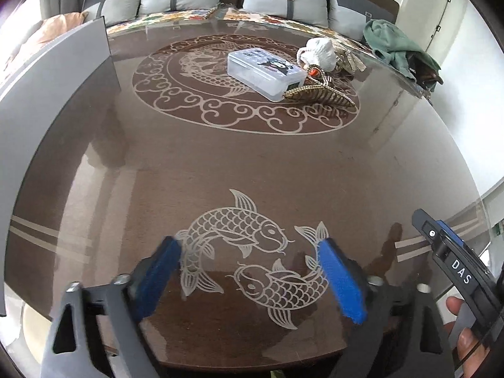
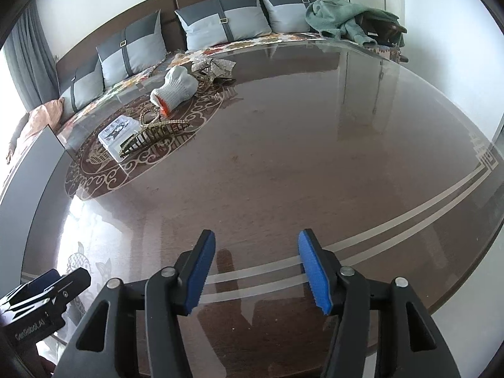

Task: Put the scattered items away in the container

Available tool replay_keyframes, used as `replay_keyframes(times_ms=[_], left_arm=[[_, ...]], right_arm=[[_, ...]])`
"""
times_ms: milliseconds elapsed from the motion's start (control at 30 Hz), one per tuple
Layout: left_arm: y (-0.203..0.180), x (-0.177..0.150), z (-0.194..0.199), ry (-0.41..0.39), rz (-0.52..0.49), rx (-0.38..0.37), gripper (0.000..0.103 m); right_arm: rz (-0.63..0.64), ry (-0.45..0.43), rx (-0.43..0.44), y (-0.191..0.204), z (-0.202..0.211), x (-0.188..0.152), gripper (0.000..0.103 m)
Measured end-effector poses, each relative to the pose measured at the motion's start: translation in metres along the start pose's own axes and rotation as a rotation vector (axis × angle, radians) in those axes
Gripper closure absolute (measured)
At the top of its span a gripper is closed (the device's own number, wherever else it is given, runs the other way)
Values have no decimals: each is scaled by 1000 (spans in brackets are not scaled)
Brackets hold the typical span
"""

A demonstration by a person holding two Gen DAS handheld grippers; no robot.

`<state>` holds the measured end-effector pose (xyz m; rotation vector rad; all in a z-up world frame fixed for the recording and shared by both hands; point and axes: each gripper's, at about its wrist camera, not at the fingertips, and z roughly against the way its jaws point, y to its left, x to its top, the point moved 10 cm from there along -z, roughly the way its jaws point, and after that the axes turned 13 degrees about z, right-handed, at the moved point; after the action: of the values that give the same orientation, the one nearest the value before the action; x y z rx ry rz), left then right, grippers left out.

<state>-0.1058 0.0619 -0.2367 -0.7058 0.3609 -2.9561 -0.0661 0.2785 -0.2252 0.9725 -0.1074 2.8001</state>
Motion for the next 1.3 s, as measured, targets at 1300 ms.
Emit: replay_keyframes(times_ms=[1300], left_arm=[[4,-1,-8,-30,-98,94,0]], right_arm=[[140,130,516,174,-116,204,43]])
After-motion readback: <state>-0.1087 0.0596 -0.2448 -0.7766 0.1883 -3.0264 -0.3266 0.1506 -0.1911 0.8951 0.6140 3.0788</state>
